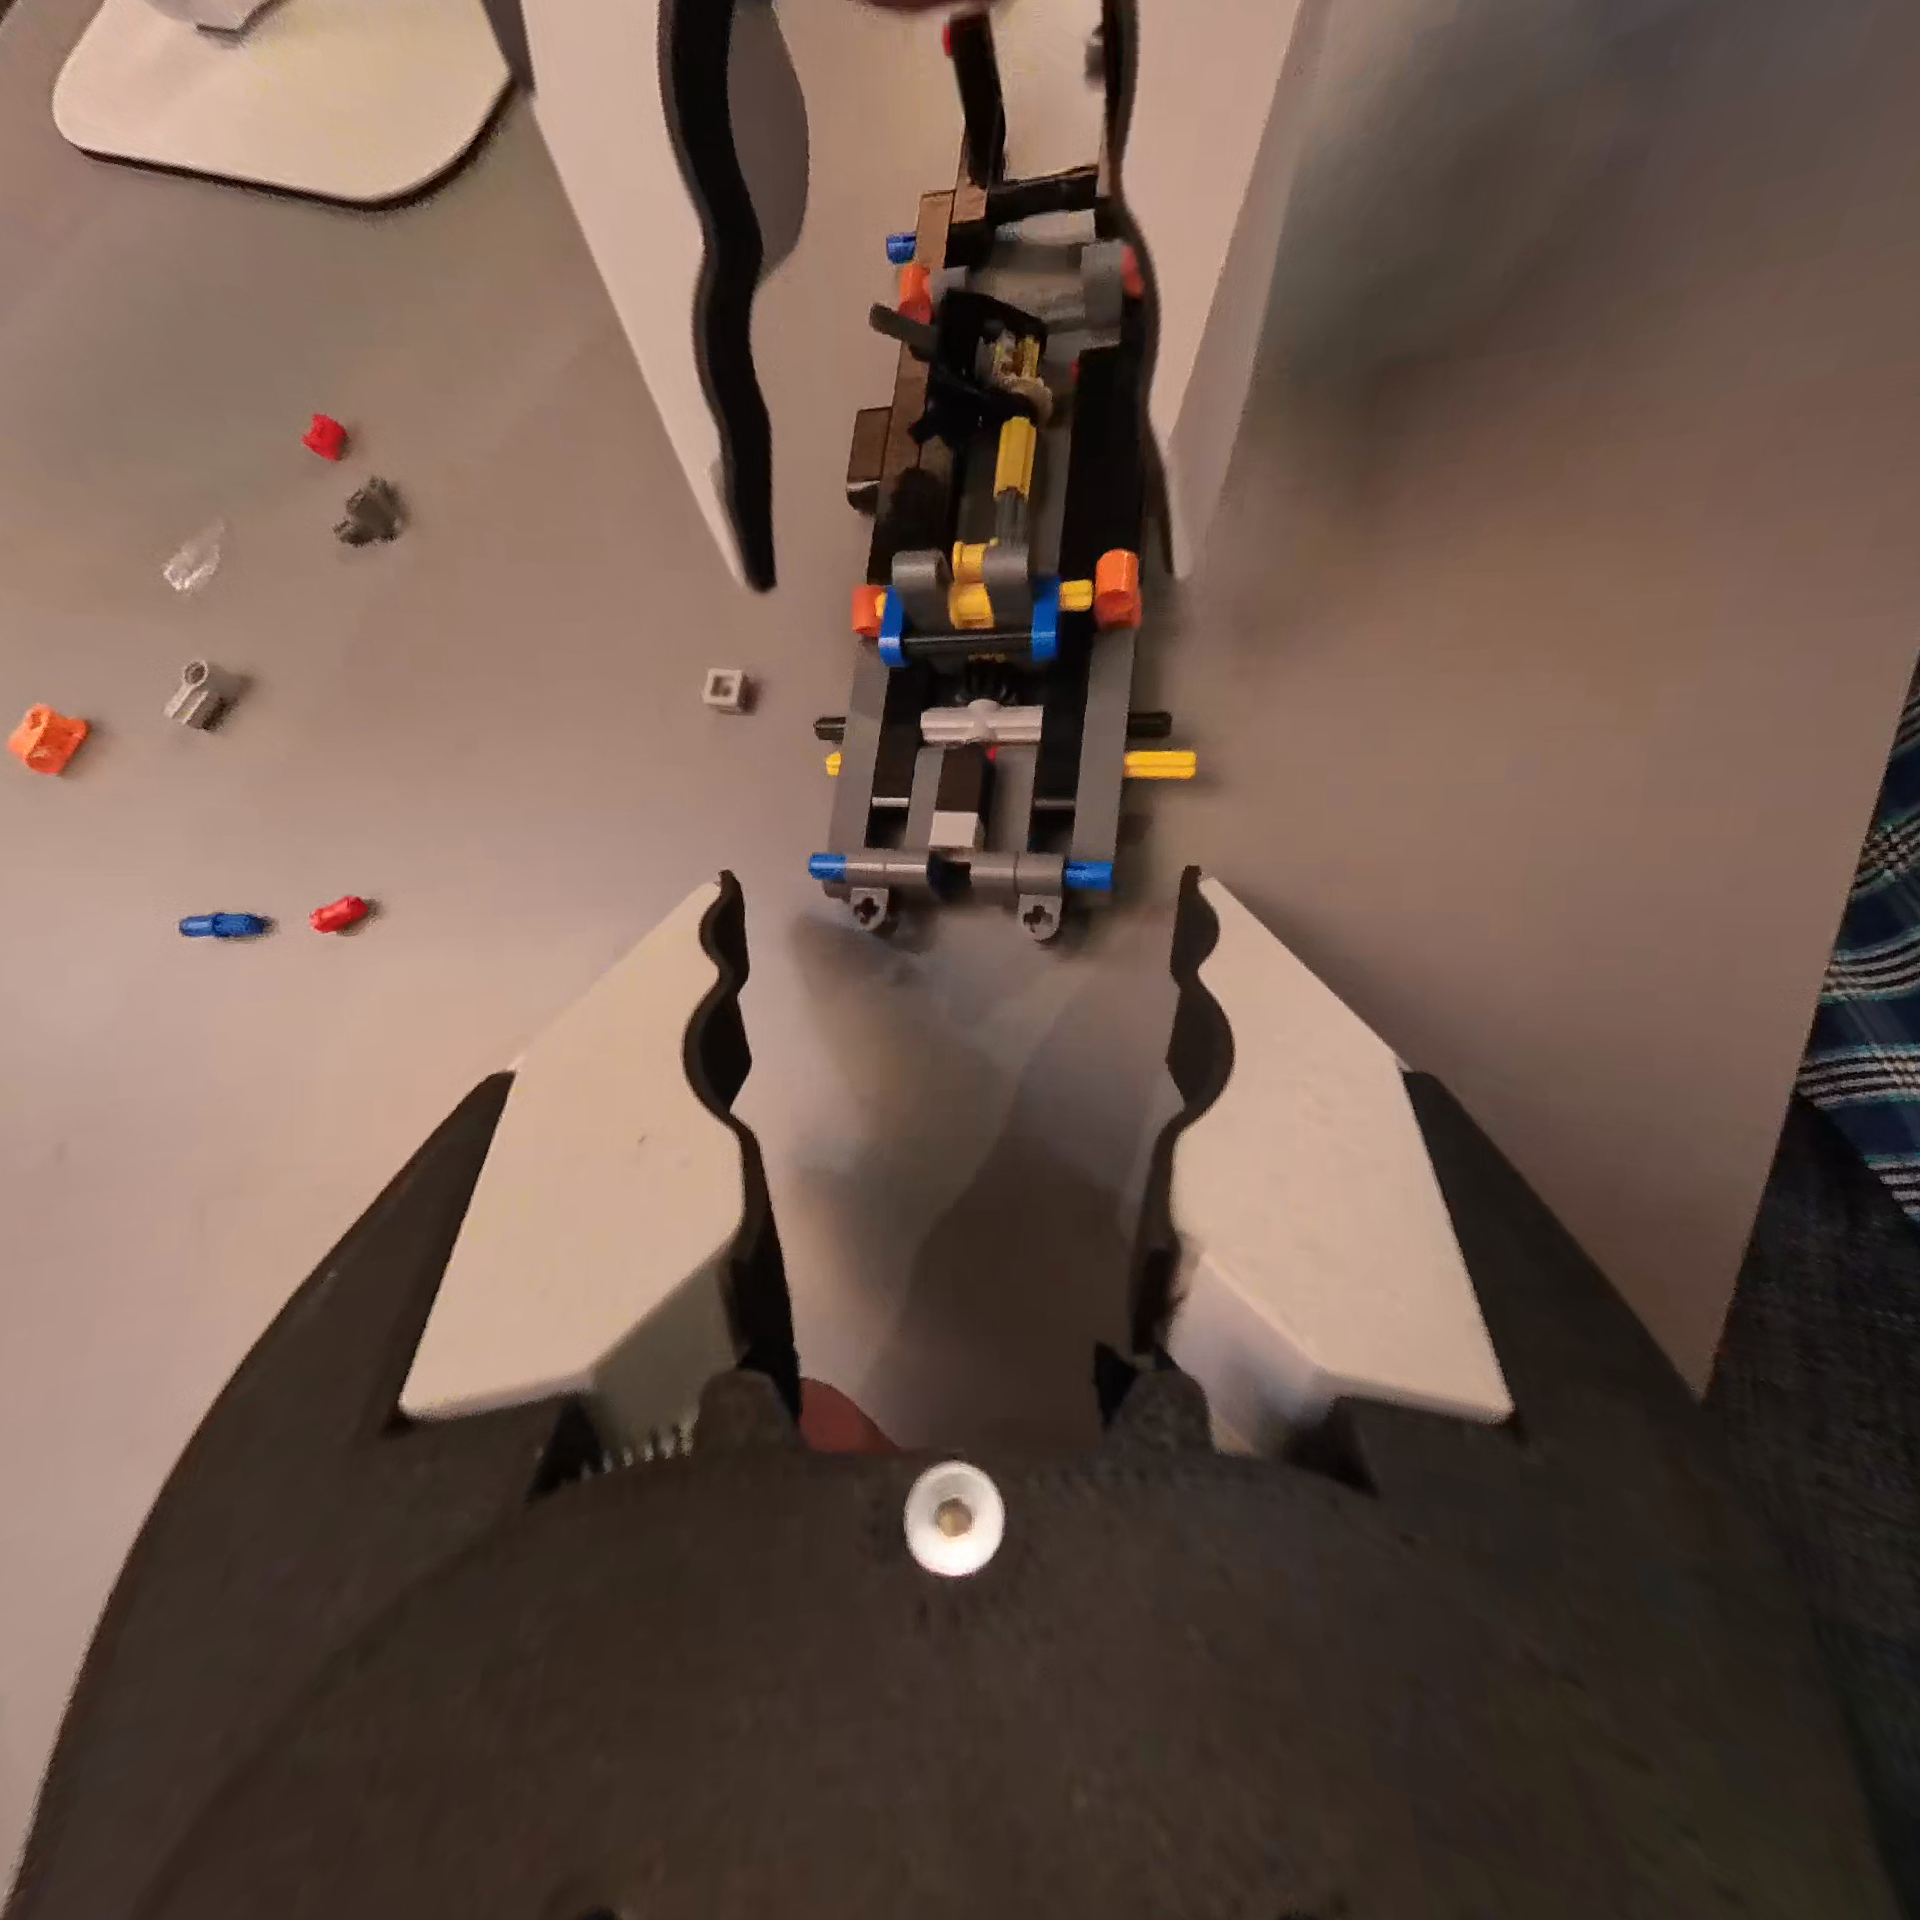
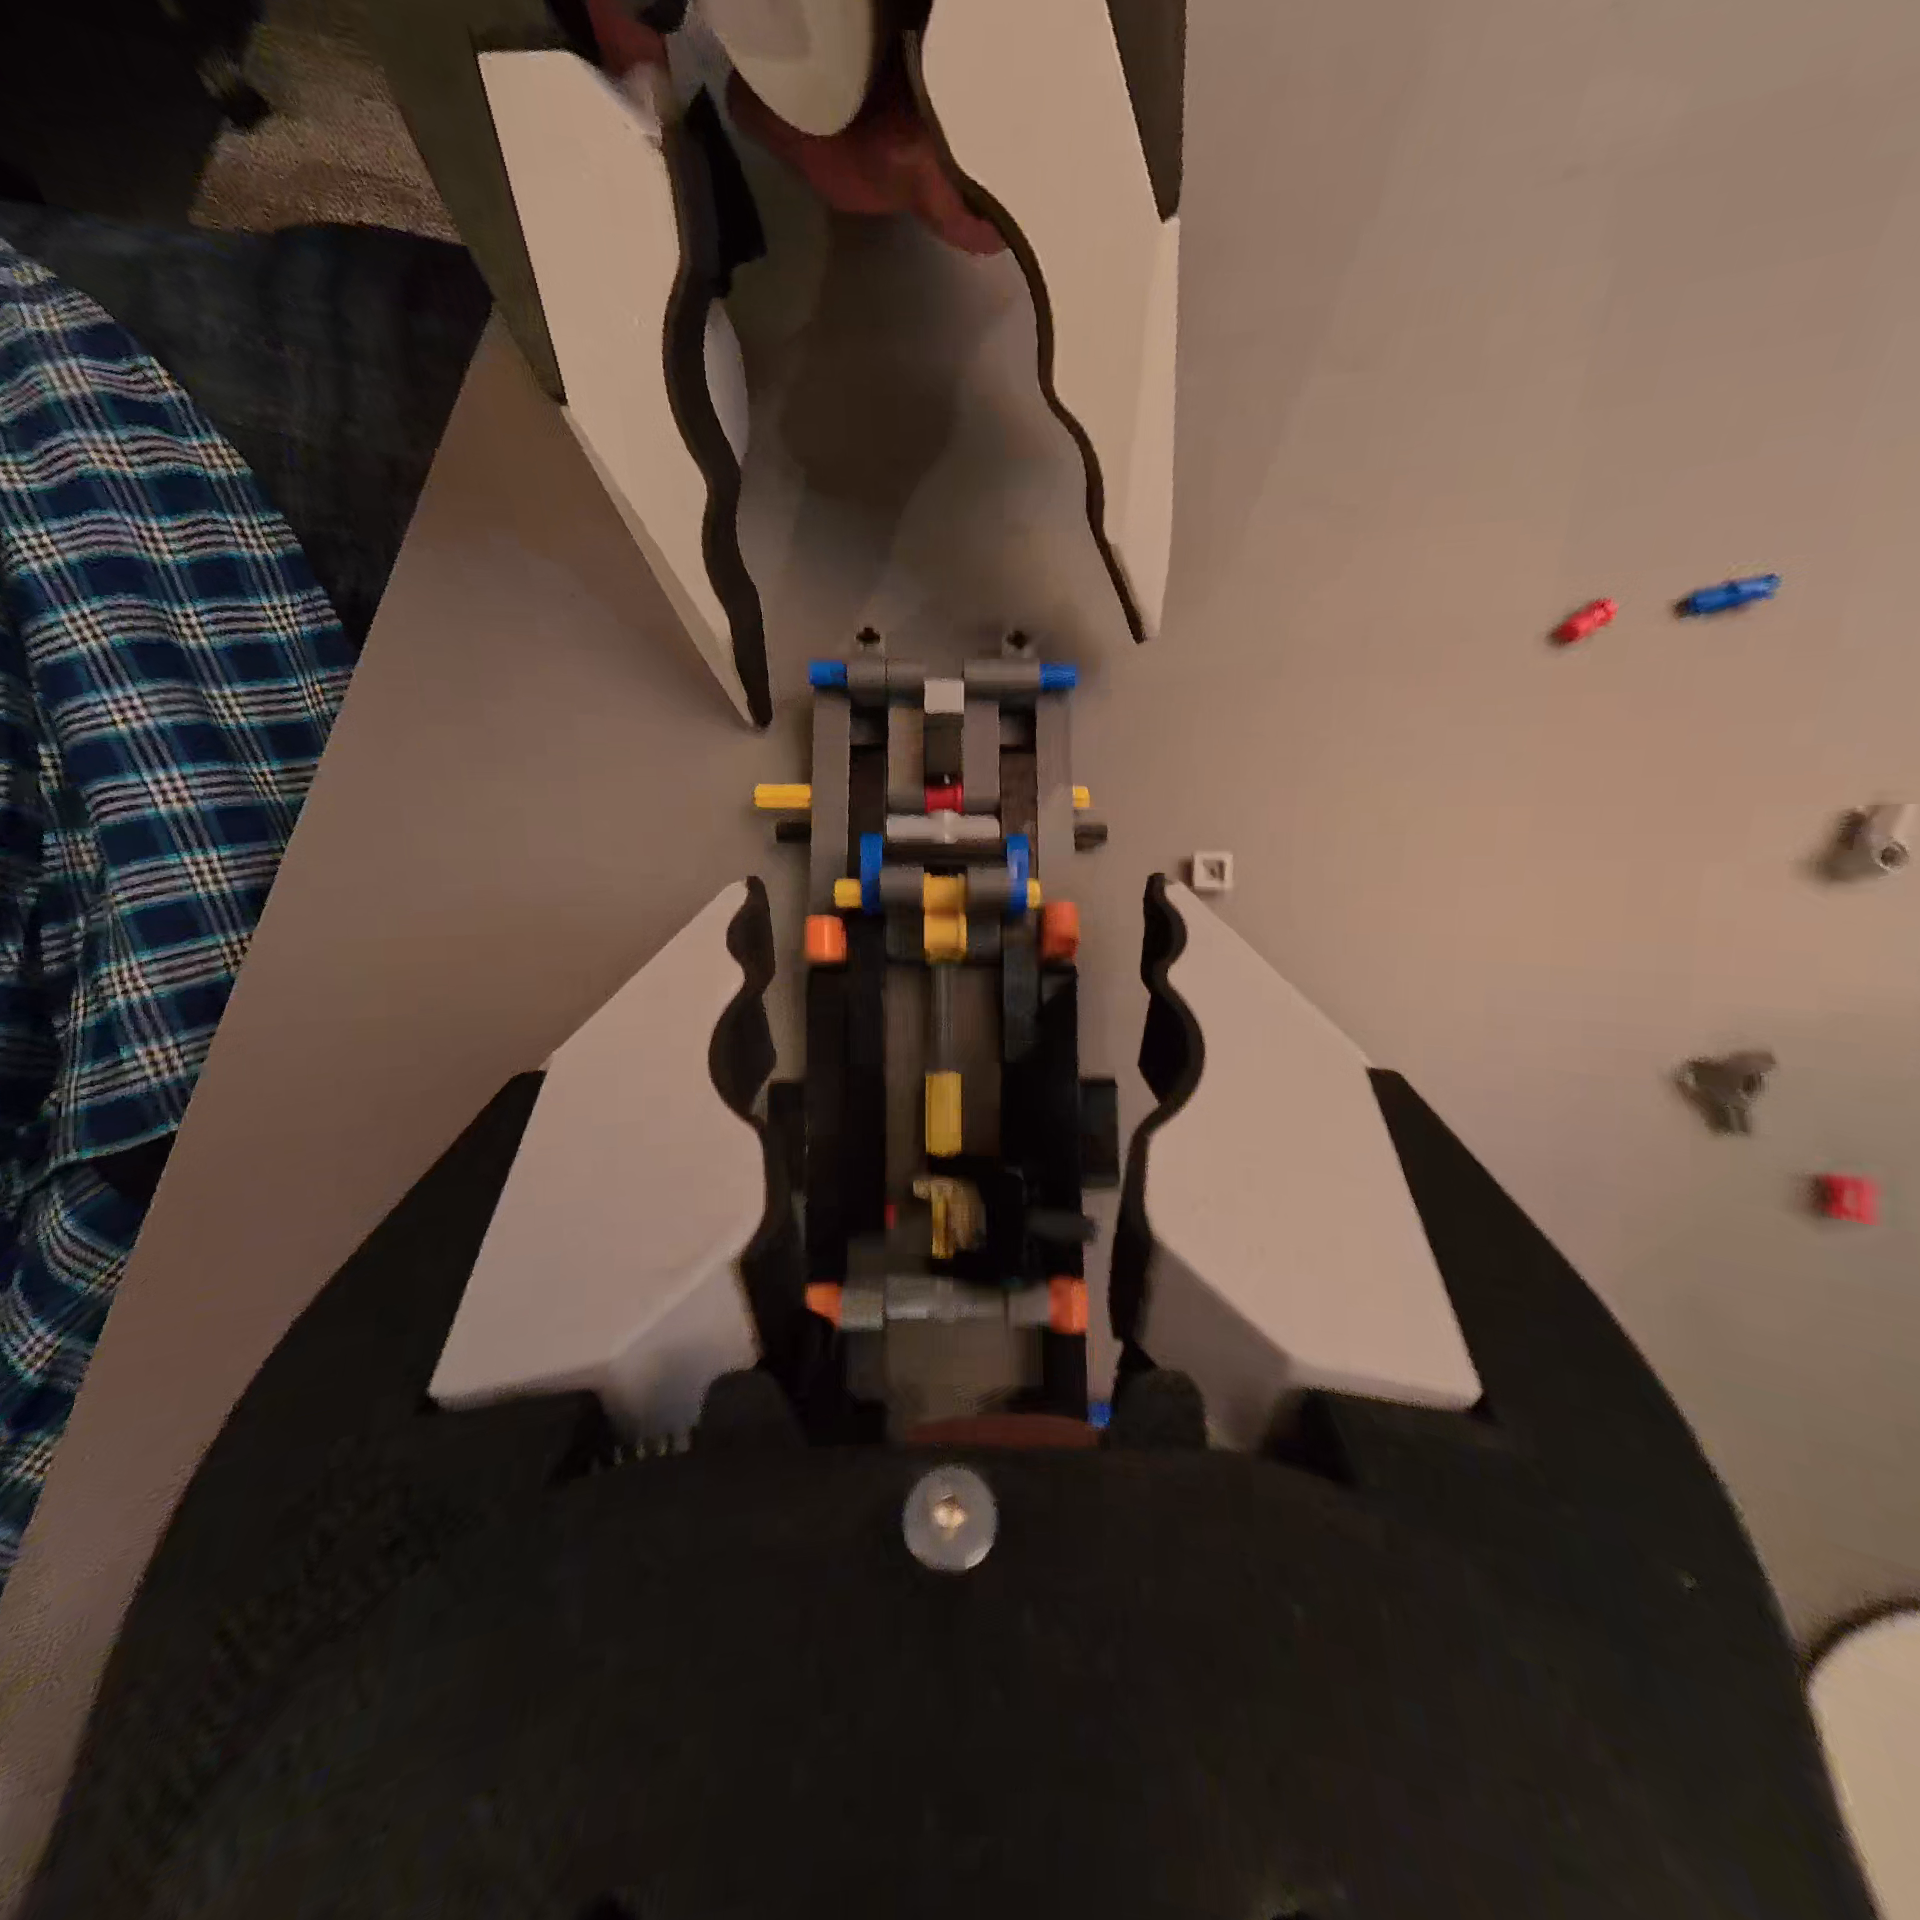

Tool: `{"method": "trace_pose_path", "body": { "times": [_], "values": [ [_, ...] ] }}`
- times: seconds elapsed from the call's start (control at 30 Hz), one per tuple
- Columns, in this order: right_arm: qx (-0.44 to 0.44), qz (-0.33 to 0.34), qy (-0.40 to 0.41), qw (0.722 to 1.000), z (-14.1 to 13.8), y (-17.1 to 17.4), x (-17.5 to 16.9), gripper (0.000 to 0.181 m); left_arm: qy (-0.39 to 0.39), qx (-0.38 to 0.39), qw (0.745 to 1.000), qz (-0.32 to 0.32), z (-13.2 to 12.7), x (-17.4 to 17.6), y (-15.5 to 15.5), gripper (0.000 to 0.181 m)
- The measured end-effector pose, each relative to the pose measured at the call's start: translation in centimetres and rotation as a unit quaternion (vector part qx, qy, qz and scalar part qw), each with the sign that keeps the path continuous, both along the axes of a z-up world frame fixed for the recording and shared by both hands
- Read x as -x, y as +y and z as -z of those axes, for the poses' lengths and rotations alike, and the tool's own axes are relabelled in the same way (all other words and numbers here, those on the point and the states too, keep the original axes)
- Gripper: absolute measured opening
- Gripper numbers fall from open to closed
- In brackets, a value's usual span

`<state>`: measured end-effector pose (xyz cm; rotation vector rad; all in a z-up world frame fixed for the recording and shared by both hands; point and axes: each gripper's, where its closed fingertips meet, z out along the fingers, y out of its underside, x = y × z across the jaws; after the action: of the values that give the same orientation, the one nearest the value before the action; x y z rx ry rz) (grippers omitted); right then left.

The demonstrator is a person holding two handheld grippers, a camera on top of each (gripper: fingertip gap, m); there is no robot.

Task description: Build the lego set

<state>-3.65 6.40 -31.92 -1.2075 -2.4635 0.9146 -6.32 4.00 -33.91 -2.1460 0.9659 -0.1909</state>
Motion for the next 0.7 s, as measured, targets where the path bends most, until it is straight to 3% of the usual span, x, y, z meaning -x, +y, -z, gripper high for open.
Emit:
{"method": "trace_pose_path", "body": {
  "times": [0.27, 0.5, 0.57, 0.7],
  "values": [
    [-0.041, -0.009, -0.025, 0.999, 0.9, 0.6, -2.6, 0.074, -0.023, 0.021, 0.999, 0.014, 0.3, -1.2, 0.2, 0.058],
    [-0.065, -0.011, -0.012, 0.998, 2.2, -0.3, -1.7, 0.067, -0.017, 0.012, 1.0, 0.012, 0.2, -1.8, 0.5, 0.066],
    [-0.062, -0.006, -0.007, 0.998, 2.1, -0.1, -1.4, 0.058, -0.019, 0.009, 1.0, 0.013, 0.2, -1.9, 0.6, 0.065],
    [-0.06, -0.007, -0.007, 0.998, 2.1, 0.0, -1.4, 0.057, -0.02, 0.007, 1.0, 0.017, 0.2, -2.4, 0.6, 0.056]
  ]
}}
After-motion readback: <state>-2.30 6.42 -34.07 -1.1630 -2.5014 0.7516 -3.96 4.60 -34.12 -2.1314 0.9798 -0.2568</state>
